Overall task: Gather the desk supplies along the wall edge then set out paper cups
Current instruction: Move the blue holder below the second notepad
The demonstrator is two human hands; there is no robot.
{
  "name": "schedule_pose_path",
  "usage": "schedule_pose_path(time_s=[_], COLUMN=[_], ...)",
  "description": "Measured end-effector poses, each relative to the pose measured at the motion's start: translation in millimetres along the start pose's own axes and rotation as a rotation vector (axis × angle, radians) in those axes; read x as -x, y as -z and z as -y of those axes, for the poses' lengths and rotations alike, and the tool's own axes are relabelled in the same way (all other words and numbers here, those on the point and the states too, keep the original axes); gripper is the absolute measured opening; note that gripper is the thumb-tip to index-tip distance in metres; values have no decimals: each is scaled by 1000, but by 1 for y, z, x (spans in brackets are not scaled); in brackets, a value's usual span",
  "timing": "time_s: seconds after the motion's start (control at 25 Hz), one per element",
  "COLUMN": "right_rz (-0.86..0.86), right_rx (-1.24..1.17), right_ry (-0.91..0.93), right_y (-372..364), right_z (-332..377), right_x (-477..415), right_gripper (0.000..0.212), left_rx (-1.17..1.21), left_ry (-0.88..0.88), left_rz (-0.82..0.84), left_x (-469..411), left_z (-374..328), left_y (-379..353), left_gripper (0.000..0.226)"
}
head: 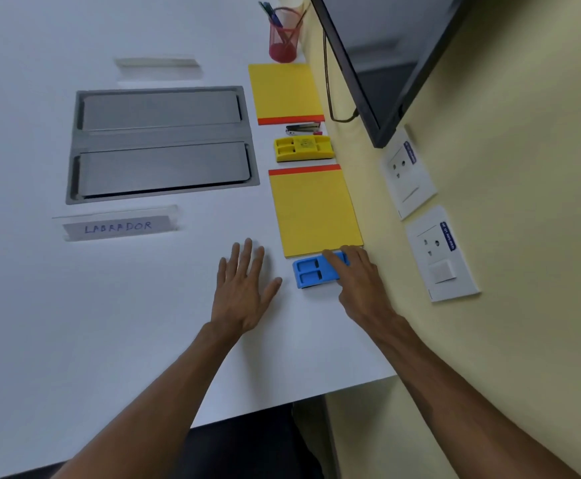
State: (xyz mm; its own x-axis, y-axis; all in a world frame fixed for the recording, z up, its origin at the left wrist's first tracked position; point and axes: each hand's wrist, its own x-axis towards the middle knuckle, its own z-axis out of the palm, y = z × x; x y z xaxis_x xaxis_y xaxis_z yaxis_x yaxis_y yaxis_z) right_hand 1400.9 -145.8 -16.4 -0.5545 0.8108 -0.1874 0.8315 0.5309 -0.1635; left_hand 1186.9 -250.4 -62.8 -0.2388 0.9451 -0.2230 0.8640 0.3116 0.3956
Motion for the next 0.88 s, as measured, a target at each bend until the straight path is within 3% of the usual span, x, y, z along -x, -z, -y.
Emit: schedule_pose_path(time_s=[0.36, 0.64, 0.88], right_rz=[-6, -4, -16], right_rx=[18, 90, 60], right_ry=[-5, -66, -36], right_y=[-17, -19, -3], right_z=[-14, -11, 8], right_x=[-3, 1, 9], right_gripper=[86, 90, 86], left_rx=[-222, -227, -161], left_ry=[60, 41, 38], left_rz=[-49, -89, 122], left_x=[-9, -9, -12], left_z=[-6, -3, -4], left_y=[-41, -49, -22], left_gripper=[73, 72, 74])
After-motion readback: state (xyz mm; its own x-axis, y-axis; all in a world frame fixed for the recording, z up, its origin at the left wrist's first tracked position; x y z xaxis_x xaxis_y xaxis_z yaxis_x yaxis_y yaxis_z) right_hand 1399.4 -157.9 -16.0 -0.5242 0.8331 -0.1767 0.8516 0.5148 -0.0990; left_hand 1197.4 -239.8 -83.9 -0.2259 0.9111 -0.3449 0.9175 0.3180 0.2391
